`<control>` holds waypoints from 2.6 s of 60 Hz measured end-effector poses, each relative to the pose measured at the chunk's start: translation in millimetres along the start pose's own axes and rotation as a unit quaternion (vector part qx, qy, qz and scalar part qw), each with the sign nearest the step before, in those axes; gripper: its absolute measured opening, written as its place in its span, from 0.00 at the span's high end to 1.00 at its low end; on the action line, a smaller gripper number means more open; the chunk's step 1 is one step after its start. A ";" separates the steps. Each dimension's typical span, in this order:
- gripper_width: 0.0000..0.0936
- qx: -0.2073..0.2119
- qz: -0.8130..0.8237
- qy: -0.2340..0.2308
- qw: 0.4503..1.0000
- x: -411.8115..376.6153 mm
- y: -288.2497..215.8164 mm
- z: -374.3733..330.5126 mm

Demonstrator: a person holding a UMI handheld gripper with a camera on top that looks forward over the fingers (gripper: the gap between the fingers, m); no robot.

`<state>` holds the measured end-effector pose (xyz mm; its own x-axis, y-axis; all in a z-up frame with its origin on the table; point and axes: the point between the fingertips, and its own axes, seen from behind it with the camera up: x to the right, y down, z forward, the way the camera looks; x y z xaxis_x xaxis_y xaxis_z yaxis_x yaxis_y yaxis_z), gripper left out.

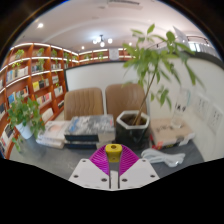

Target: Unplug charger

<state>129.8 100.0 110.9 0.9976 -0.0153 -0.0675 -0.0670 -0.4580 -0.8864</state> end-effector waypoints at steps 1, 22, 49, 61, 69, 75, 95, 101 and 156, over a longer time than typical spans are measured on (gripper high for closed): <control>0.90 0.024 -0.006 0.005 1.000 6.8 -24.3 -9.6; 0.91 0.124 -0.011 0.106 0.987 135.3 -136.2 -130.1; 0.89 -0.119 0.028 0.045 0.992 183.2 115.1 -21.1; 0.78 -0.131 0.045 0.018 0.990 178.4 123.4 -15.1; 0.57 -0.125 0.046 0.029 0.991 180.6 113.4 -25.8; 0.36 -0.094 0.036 0.041 0.994 177.0 86.8 -47.0; 0.08 0.060 0.011 0.060 0.996 88.0 -52.7 -205.9; 0.09 0.070 0.003 0.052 0.996 45.1 -61.2 -246.9; 0.09 0.005 -0.030 -0.037 0.999 -156.1 61.4 -322.4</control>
<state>-24.4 -212.2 214.7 0.9959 0.0775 -0.0471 -0.0075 -0.4466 -0.8947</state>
